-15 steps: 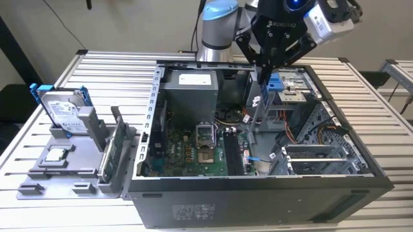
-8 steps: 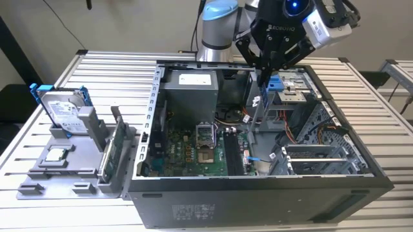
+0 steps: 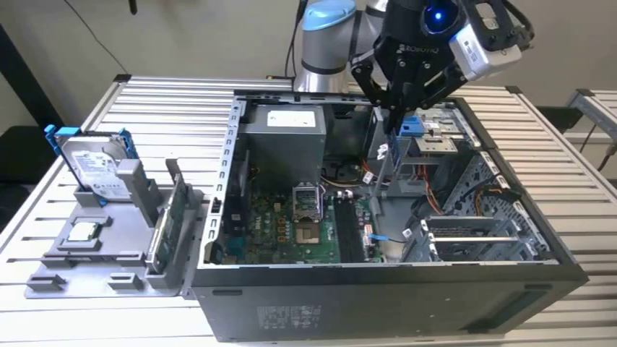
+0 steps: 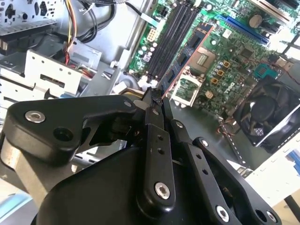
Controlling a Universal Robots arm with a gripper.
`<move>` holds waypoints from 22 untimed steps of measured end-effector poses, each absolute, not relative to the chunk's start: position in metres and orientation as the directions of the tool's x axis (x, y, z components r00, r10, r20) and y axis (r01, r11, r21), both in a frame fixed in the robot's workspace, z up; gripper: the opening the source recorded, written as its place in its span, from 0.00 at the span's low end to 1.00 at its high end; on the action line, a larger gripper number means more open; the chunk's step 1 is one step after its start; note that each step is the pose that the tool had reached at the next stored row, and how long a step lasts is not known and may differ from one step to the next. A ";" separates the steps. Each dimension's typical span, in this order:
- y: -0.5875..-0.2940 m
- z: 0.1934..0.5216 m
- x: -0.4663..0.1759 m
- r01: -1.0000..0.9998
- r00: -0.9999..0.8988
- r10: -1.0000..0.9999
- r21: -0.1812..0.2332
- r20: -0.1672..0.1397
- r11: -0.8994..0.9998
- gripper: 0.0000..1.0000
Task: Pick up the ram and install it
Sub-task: 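Insert the ram into the slot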
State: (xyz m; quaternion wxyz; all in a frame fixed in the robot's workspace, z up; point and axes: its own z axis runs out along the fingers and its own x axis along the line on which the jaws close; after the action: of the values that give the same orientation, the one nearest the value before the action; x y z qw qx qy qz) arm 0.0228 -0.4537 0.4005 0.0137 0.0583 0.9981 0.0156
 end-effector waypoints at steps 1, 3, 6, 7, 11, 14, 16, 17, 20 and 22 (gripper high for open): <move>-0.454 0.400 0.023 0.116 -0.993 0.117 0.033 -0.025 0.993 0.14; -0.454 0.397 0.023 0.116 -0.993 0.117 0.033 -0.025 0.993 0.14; -0.454 0.393 0.023 0.116 -0.993 0.117 0.033 -0.025 0.993 0.14; -0.454 0.392 0.023 0.116 -0.993 0.117 0.033 -0.025 0.993 0.14; -0.454 0.387 0.024 0.116 -0.993 0.117 0.032 -0.025 0.993 0.14; -0.454 0.383 0.024 0.116 -0.993 0.117 0.032 -0.025 0.993 0.14; -0.454 0.380 0.024 0.116 -0.993 0.117 0.033 -0.025 0.993 0.14; -0.454 0.379 0.024 0.116 -0.993 0.117 0.032 -0.025 0.993 0.14; -0.454 0.375 0.025 0.116 -0.993 0.117 0.033 -0.025 0.993 0.14; -0.454 0.373 0.025 0.116 -0.993 0.117 0.033 -0.025 0.993 0.14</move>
State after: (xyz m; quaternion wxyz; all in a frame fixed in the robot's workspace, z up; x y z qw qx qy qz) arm 0.0247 -0.4540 0.3727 0.0137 0.0583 0.9981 0.0155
